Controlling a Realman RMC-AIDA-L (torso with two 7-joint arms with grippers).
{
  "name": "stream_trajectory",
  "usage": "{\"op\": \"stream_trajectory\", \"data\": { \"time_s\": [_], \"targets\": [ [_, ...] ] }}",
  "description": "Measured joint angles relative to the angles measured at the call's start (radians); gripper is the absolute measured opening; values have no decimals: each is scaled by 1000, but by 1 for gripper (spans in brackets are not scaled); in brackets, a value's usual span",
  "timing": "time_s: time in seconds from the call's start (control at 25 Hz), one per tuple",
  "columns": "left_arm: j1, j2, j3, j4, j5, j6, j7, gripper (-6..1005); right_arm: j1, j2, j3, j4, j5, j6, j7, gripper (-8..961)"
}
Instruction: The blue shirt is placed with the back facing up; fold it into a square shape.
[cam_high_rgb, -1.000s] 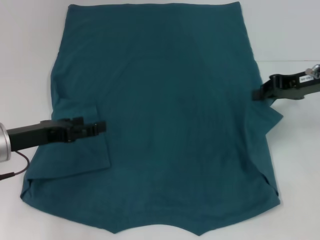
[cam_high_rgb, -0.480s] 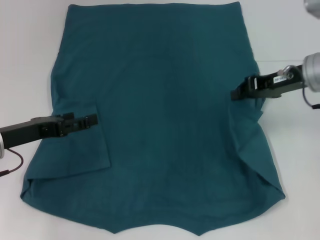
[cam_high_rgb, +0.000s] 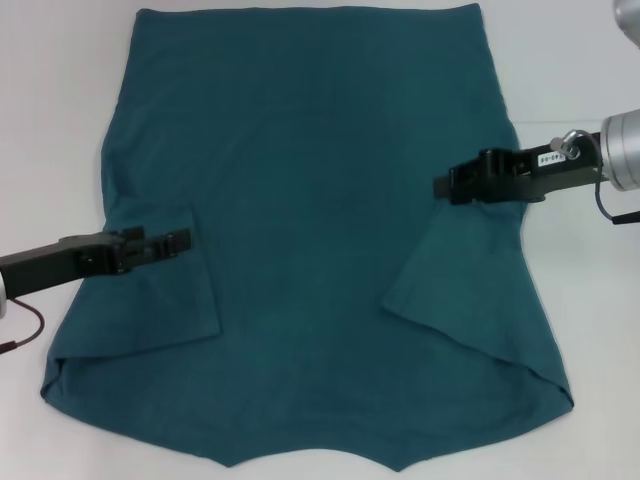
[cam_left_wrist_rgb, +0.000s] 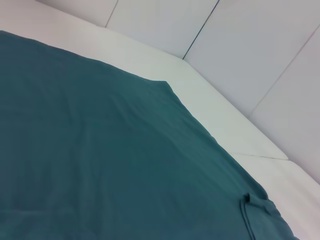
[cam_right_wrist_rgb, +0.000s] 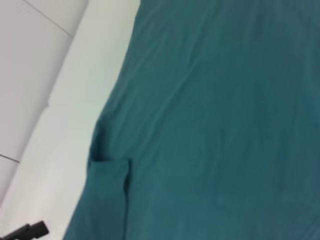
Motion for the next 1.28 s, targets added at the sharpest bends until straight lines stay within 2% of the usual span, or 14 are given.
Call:
{"op": "stream_trajectory", "data": {
  "time_s": [0.2, 0.32, 0.44, 0.56, 0.64, 0.72, 1.0, 1.28],
  "targets": [
    [12, 2, 0, 3, -13, -3, -49, 949, -34, -23, 2, -2, 42, -29, 0, 383],
    [21, 25, -4, 23, -4, 21, -199, 949, -60, -47, 6, -16, 43, -73, 2, 505],
    [33, 52, -37, 61, 38, 111, -403, 948, -91, -79, 10, -27, 43, -132, 0, 628],
    [44, 64, -118, 101, 81, 213, -536, 948, -125, -97, 10, -52, 43, -177, -1, 637],
    [55, 70, -186, 130, 111, 286, -608, 947, -145, -100, 10, -74, 42, -194, -1, 644],
    [66, 73, -214, 150, 136, 319, -638, 947, -165, -102, 11, -94, 42, -210, 0, 650],
    [86, 77, -244, 184, 295, 349, -670, 947, -193, -104, 6, -103, 37, -233, -7, 658],
    [87, 76, -242, 180, 361, 345, -688, 946, -207, -102, 11, -103, 34, -247, -18, 655]
  ]
}}
